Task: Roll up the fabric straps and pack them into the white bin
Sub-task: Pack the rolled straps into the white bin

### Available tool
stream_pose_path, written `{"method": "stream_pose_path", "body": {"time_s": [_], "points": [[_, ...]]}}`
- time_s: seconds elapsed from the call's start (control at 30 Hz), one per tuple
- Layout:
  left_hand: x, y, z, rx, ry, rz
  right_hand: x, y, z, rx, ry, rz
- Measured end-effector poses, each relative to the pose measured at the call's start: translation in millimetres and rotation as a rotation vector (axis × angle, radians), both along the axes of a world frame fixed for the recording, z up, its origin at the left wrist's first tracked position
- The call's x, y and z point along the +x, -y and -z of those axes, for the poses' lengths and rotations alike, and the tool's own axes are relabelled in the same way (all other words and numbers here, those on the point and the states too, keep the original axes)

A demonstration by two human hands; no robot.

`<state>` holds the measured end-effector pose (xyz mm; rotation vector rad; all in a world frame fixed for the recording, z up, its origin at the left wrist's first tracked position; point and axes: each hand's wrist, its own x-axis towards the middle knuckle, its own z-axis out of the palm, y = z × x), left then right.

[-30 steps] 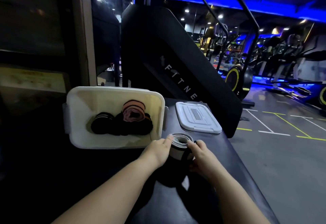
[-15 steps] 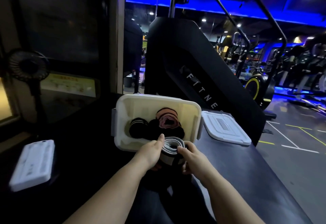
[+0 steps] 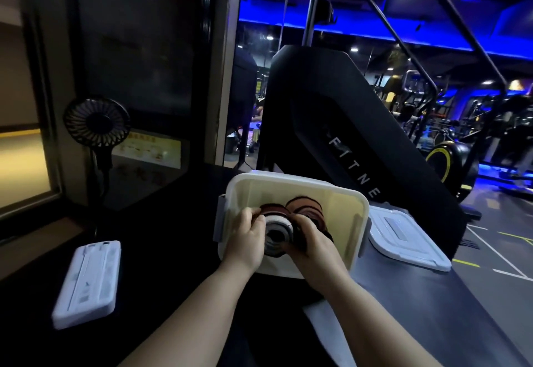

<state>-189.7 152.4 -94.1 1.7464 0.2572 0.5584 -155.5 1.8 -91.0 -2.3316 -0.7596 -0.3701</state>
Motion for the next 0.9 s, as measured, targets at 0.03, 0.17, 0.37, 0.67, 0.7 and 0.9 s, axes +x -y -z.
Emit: {"method": "stream_pose_path", "body": {"time_s": [0.03, 0.17, 0.37, 0.67, 0.7, 0.9], "points": [[3, -1, -1, 0.004, -0.001, -0.011, 5, -2, -1, -0.041, 0.048, 0.011], [19, -6, -3, 0.018, -0.016, -0.038, 28, -10, -3, -0.260, 0.214, 0.074], [45, -11, 1, 0.230, 0.017, -0.125, 59, -15, -1, -0.321, 0.445, 0.127], [76, -17, 9, 0.418, 0.073, -0.089, 77, -24, 3, -0.262, 0.310, 0.140], [77, -16, 9, 0.438, 0.100, -0.094, 79, -24, 4, -0.248, 0.326, 0.165], [93, -11, 21, 0.406, 0.210, -0.062, 89, -23, 11, -0.232, 0.345, 0.192]]}}
